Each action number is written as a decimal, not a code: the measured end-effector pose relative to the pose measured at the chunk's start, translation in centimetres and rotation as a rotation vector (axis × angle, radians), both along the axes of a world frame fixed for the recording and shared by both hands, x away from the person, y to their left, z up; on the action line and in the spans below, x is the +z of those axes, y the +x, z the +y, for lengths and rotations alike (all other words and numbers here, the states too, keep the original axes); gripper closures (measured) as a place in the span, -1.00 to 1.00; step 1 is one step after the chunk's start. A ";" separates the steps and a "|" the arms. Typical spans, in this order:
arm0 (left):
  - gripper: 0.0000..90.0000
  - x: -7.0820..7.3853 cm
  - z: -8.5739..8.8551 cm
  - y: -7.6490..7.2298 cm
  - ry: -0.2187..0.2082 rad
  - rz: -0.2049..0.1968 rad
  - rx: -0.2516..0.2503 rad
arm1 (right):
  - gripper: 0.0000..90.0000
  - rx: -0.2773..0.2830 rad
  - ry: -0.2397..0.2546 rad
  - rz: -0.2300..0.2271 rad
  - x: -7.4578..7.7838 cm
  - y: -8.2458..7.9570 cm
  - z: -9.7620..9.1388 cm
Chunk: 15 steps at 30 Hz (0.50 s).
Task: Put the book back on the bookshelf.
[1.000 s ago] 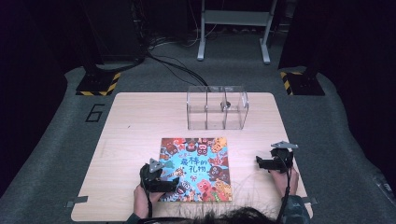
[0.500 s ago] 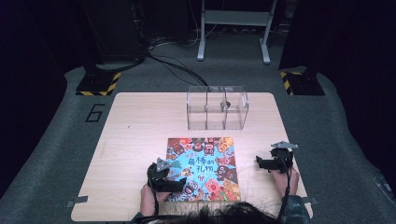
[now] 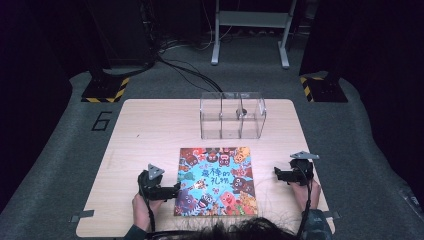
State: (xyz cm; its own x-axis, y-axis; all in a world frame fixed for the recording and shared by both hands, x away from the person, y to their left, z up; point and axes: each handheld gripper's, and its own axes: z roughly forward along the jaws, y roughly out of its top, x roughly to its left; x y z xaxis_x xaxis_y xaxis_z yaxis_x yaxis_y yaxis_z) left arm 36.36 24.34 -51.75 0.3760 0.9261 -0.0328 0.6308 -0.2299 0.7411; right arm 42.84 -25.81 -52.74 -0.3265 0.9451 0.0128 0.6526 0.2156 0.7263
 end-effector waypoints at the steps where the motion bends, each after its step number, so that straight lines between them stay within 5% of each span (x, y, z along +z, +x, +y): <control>1: -1.00 -0.2 0.3 0.1 -0.011 0.000 0.013 | -0.83 0.000 0.000 -0.001 0.0 0.0 0.0; 12: -1.00 -1.2 0.6 0.7 0.063 0.017 0.012 | -0.69 -0.028 0.026 0.017 0.4 -0.3 -0.3; 15: -1.00 -1.4 0.3 0.8 0.051 0.008 0.025 | -0.68 0.000 0.049 0.022 1.0 -0.6 0.3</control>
State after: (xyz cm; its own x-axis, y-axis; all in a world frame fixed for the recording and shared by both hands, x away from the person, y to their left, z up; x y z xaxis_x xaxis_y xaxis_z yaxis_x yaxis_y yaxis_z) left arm 37.20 24.68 -53.12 0.3529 0.9356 0.0115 0.6426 -0.2513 0.7238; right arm 42.21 -25.54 -51.71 -0.3253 0.9432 0.0666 0.6689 0.1798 0.7213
